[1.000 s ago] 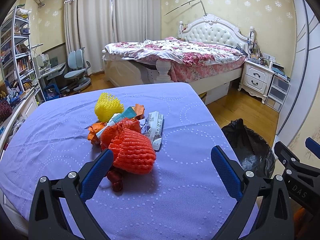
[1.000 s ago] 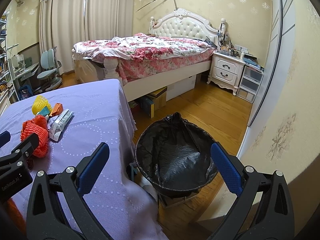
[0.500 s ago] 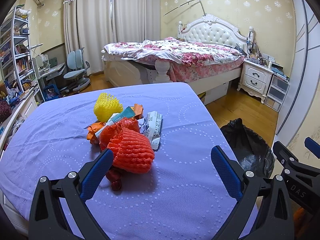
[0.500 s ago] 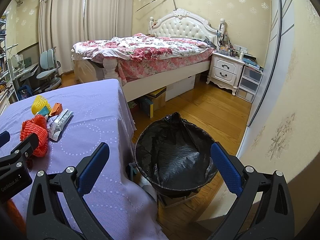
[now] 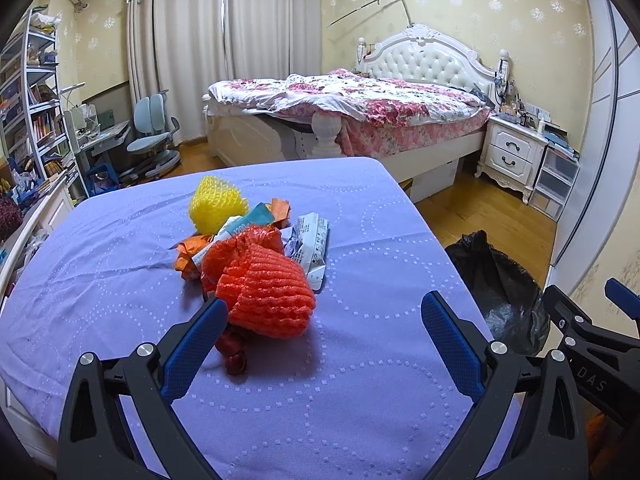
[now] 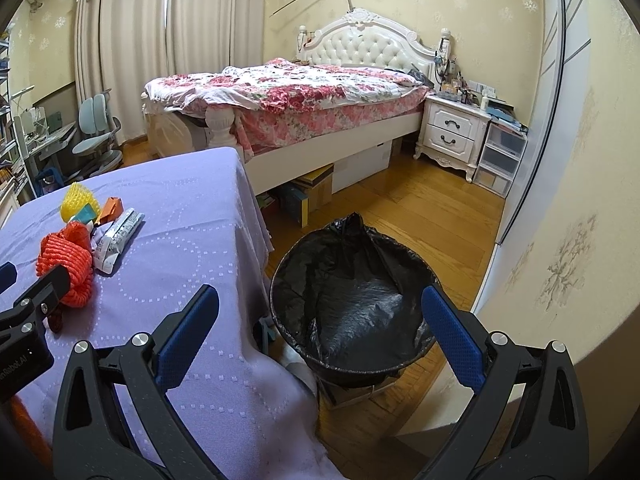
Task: Collect trash
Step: 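Grasp the orange mesh net with the left gripper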
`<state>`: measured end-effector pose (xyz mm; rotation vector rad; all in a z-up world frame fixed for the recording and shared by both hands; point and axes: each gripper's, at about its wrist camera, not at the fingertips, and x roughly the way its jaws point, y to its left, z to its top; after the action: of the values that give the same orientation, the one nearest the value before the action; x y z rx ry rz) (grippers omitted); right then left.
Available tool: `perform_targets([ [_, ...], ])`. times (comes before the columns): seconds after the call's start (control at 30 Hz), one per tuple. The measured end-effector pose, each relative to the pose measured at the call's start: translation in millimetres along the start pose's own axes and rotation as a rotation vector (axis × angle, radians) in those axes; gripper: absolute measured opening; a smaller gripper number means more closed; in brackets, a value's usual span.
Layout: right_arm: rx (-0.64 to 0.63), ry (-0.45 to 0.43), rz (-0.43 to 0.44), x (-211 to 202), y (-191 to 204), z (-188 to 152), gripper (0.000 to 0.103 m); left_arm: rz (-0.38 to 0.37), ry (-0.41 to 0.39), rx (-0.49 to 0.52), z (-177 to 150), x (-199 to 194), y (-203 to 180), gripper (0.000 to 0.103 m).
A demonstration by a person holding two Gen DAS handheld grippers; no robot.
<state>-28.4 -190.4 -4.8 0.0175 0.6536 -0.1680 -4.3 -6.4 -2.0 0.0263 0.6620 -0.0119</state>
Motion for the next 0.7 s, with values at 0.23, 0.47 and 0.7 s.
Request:
perform_targets([
  [0.23,-0.025,0.030,0.007,8.1,8.7,-2.3,0.099,-0.010,0.039,0.030,-10.8,8.4,-2.8,0.085],
  [0.47,-0.011,0.057,0.024,16.1,11.3,-2.3,0.090,-0.009,0.031,0.038,-13.0,8.4,6.1,0.083],
  [0.7,-0.011,0.090,0.057,22.5,20.6,-5.5,0.084,-0.003,0.069,-0.016,-22.4,12.5,38.1,0.083],
])
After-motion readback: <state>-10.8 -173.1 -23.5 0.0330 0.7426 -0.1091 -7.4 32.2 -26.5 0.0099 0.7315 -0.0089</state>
